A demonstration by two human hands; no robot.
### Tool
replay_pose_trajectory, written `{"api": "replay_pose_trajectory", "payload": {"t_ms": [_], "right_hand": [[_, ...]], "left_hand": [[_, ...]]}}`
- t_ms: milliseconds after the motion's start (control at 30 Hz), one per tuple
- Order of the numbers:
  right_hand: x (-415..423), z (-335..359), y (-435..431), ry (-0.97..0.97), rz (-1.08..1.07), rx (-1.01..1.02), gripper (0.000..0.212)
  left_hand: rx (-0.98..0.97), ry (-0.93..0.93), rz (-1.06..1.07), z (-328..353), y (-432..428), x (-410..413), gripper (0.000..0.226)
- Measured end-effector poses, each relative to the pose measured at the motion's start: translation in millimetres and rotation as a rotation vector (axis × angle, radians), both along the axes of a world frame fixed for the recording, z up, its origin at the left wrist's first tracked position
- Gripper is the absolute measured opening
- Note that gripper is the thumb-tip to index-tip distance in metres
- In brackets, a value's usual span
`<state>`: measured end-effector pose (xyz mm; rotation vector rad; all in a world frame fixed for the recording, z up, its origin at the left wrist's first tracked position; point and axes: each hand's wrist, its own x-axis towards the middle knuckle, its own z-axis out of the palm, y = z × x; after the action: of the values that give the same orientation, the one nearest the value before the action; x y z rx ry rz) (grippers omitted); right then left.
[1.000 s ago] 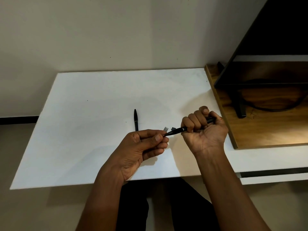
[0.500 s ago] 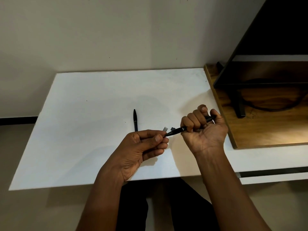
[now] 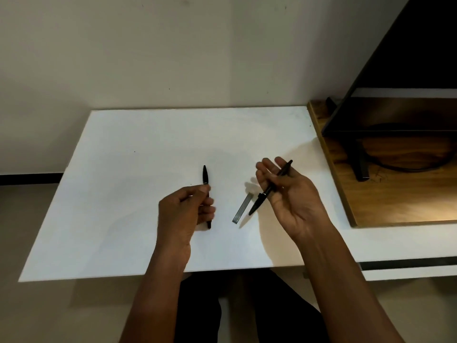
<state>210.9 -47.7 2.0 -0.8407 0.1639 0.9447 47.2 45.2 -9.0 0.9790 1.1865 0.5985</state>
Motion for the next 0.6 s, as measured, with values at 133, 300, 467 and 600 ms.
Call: {"api": "replay_pose_trajectory", "payload": {"t_ms": [133, 300, 467, 600], "right_hand": [[-14, -6, 2, -0.227, 0.02, -0.162, 0.026], [-34, -7, 8, -0.445, 0.136, -0.416, 0.031], [-45, -18, 12, -0.768, 0.18, -0.601, 0.019], [-49, -23, 14, -0.958, 0.258, -0.653, 0.024]], "left_hand": [[0.248, 0.295, 0.009, -9, 2, -3, 0.013], [0.582, 0.671, -0.152, -10, -5, 1, 0.017], [0.614, 0.8, -0.224, -12, -5, 1, 0.03], [0.58, 0.869, -0.193, -11, -4, 2, 0.021]]}}
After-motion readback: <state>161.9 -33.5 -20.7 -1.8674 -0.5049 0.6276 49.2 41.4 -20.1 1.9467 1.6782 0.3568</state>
